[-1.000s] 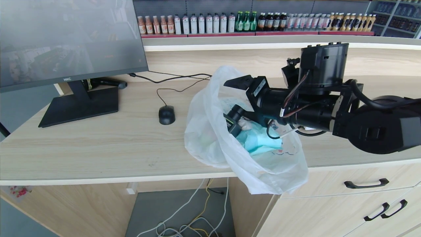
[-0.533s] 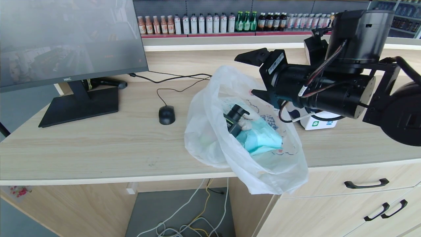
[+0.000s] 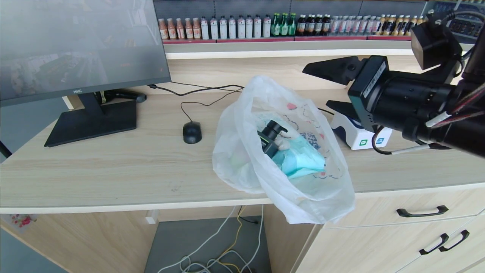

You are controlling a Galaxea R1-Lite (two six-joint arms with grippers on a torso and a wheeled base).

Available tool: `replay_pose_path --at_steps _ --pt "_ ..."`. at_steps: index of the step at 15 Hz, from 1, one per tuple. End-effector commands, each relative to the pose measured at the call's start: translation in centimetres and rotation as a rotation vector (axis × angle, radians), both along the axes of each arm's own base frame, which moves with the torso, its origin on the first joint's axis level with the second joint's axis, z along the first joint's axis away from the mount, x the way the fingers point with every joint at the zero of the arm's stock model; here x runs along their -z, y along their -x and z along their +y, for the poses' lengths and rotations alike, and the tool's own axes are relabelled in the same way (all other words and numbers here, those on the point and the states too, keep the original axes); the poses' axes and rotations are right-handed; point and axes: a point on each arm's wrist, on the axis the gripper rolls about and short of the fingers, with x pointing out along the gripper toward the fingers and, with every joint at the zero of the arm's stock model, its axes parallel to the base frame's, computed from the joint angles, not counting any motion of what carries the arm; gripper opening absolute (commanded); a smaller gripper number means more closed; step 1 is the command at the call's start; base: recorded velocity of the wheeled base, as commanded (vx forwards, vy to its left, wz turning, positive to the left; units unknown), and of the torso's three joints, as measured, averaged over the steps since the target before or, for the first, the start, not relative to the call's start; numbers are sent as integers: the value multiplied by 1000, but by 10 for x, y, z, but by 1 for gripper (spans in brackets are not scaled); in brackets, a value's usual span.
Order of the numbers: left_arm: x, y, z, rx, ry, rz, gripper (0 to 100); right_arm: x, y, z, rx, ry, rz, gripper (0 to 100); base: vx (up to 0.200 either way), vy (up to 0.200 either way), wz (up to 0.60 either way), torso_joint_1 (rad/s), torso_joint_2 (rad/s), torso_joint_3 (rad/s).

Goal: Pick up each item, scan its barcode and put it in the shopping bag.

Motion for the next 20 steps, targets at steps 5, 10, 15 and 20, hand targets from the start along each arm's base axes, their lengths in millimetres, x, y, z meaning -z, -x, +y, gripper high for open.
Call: replay_pose_path --at_steps 5,10,15,20 --pt "0 0 0 0 0 0 100 56 112 -80 -57 373 -281 100 0 0 0 0 0 0" --pt "0 0 0 2 -1 0 100 136 155 -106 -251 583 -427 100 0 0 0 0 0 0" --pt "0 0 0 2 -1 0 100 185 173 -115 -388 656 -310 100 0 0 0 0 0 0" --pt "0 0 0 2 -1 0 100 218 208 -147 -386 721 -226 100 0 0 0 0 0 0"
